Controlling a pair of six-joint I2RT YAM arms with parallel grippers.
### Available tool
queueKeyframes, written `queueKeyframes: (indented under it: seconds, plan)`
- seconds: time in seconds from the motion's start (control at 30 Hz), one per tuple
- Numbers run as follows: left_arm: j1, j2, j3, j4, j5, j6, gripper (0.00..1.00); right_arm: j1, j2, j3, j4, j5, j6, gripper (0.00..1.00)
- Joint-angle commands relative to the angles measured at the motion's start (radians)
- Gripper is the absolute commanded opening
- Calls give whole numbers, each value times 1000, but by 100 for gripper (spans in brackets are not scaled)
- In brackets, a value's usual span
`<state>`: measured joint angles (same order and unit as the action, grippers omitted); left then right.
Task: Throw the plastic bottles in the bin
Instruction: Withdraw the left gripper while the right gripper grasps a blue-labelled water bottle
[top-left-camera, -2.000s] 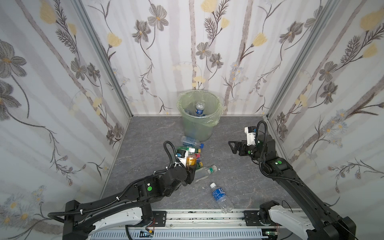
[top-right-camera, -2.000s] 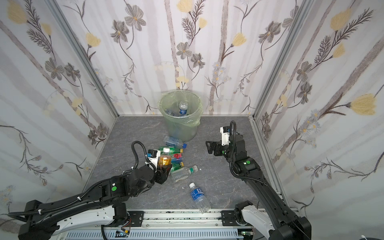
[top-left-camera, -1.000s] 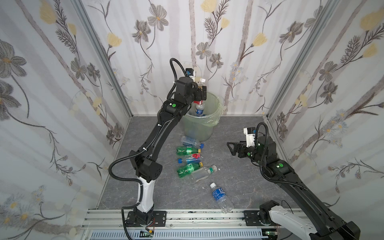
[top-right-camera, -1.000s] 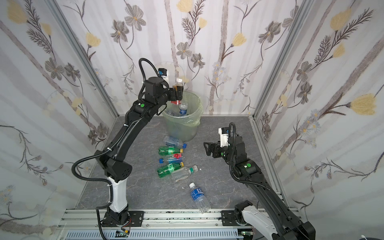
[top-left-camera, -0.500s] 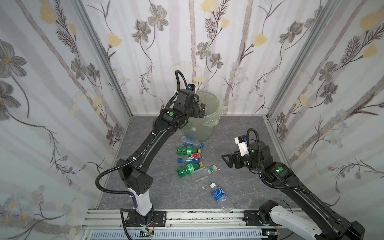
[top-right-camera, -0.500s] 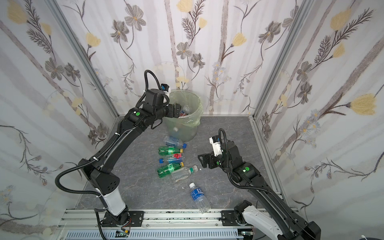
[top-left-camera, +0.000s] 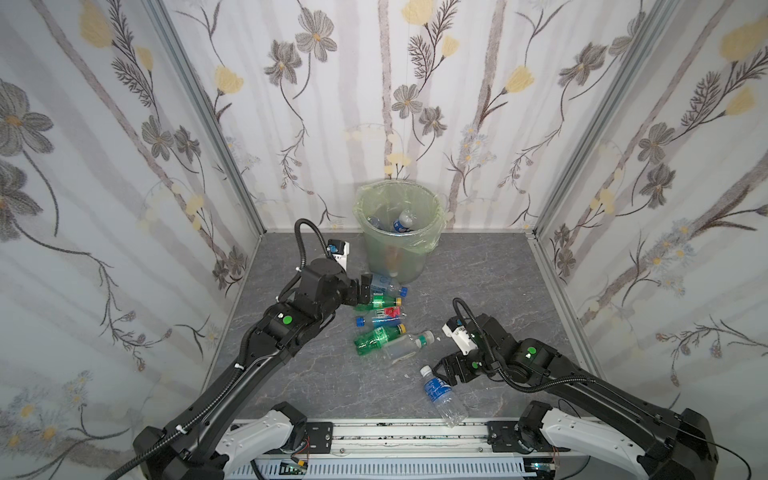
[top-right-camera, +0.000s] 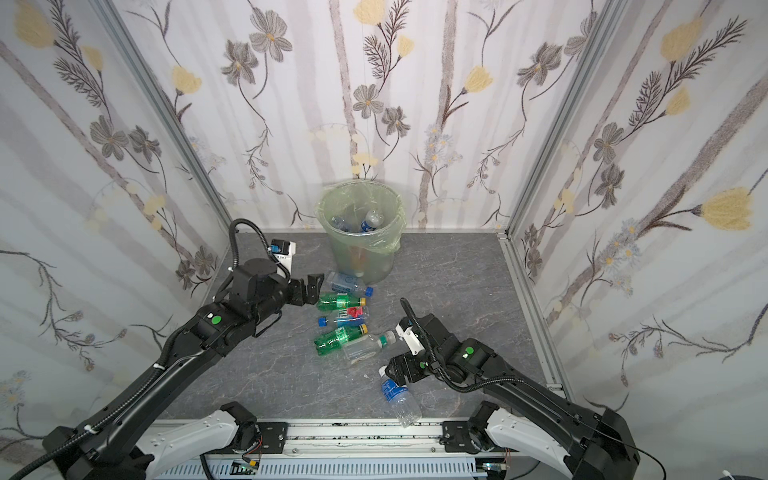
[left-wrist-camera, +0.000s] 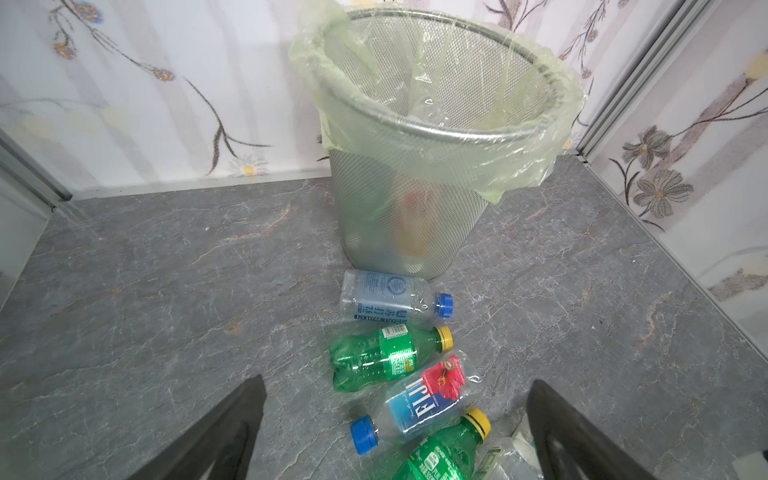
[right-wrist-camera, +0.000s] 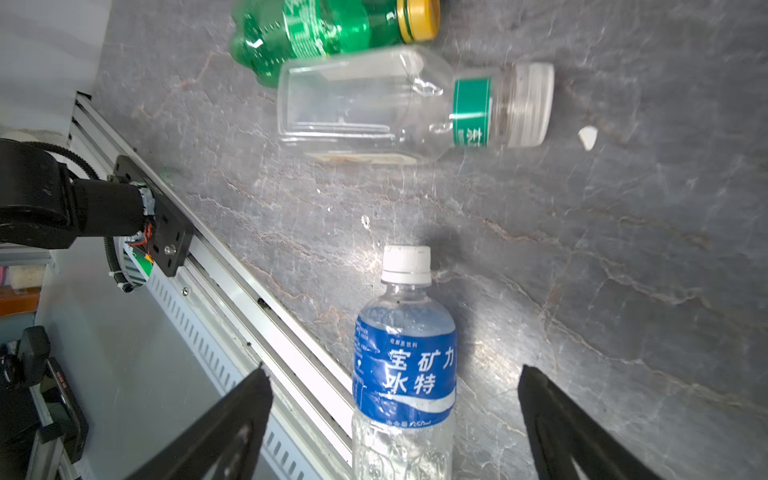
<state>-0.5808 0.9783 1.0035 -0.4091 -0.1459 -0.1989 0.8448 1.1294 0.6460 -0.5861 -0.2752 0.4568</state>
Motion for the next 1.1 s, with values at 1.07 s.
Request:
queueKeyframes:
  seconds: [1.07]
  plan:
    - [6, -259, -353, 50, -37, -177, 100, 162, 188, -105, 215, 271, 180, 57]
